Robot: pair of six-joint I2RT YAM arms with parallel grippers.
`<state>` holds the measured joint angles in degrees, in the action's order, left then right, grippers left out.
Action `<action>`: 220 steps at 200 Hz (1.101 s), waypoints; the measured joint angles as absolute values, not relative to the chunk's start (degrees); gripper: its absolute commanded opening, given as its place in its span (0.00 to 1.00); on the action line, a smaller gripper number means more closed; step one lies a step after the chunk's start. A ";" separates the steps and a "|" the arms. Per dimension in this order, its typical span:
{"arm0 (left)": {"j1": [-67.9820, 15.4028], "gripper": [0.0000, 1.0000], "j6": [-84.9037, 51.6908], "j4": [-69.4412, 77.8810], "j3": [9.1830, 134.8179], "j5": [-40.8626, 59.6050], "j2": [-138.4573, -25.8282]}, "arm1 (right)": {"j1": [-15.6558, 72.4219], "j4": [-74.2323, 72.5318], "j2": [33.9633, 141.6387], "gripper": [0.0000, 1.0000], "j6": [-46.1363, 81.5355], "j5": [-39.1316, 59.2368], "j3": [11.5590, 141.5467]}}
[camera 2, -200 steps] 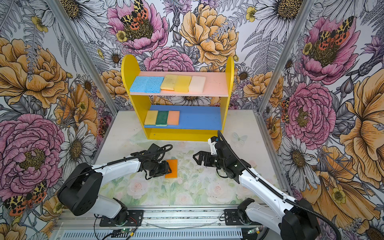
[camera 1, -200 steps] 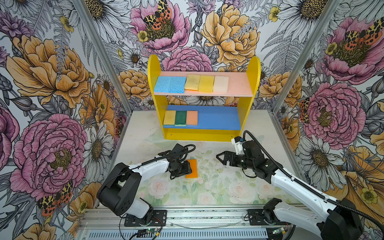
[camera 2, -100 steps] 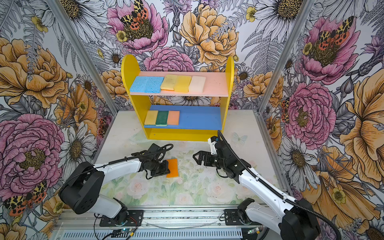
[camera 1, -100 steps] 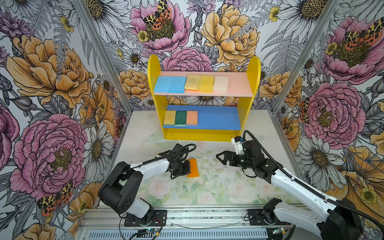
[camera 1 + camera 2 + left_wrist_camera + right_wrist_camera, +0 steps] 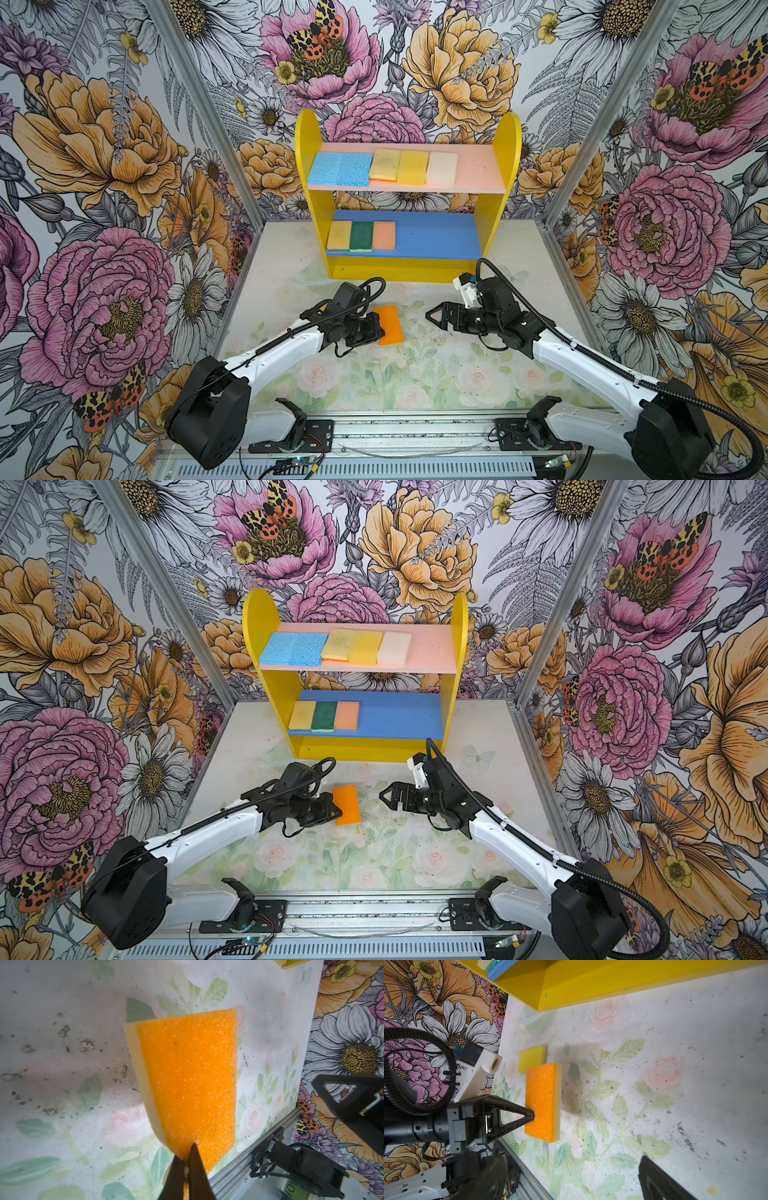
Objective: Place and organize the cleaning sponges onto the shelf
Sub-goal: 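Raise the orange sponge toward the right gripper while the right gripper closes on it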
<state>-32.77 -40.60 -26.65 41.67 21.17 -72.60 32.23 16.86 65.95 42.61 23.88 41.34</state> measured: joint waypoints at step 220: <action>-37.34 0.00 -47.48 -23.55 44.25 22.79 -63.31 | 39.20 6.90 71.81 0.56 48.31 30.57 44.10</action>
